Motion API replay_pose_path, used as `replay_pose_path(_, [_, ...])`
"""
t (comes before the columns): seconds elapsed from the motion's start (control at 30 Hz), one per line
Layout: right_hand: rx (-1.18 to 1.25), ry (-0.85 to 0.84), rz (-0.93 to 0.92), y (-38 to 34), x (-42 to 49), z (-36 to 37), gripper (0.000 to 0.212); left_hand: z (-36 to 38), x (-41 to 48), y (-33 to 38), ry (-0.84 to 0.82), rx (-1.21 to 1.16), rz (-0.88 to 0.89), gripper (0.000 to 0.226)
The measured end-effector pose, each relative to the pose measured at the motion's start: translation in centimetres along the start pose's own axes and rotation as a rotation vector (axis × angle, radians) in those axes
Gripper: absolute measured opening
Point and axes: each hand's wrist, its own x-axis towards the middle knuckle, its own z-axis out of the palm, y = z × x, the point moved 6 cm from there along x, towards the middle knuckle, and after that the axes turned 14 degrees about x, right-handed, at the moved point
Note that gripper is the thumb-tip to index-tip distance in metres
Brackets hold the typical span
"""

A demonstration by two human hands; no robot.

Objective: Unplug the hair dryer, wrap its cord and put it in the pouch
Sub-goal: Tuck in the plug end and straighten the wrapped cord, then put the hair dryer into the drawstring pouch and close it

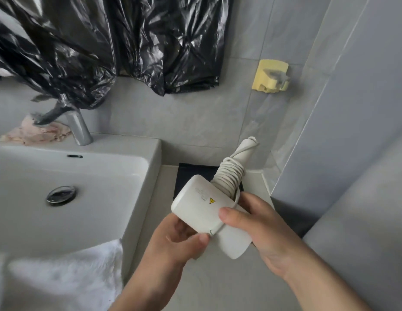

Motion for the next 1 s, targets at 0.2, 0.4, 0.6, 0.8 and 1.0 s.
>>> replay_pose_path(0.2, [-0.225, -0.161, 0.096, -10.2, -1.8, 4.0, 0.044, -2.0, -1.0, 10.7, -0.058, -0.007, -0.253, 0.097])
replay_pose_path(0.4, [-0.334, -0.088, -0.079, -16.9, -2.9, 9.0, 0.059, -3.4, -2.4, 17.8, 0.047, -0.025, -0.158, 0.063])
replay_pose_path(0.6, [0.160, 0.092, -0.045, -14.8, -3.0, 11.1, 0.081, -4.5, -3.9, 21.1, 0.222, -0.089, -0.037, 0.068])
replay_pose_path(0.8, [0.318, 0.150, -0.111, -14.5, -3.7, 11.3, 0.067, -3.7, -5.1, 22.6, 0.237, 0.089, -0.026, 0.049])
replay_pose_path(1.0, [0.410, 0.082, -0.153, -14.8, -2.8, 9.4, 0.091, -2.2, -5.3, 22.8, 0.227, 0.232, -0.056, 0.046])
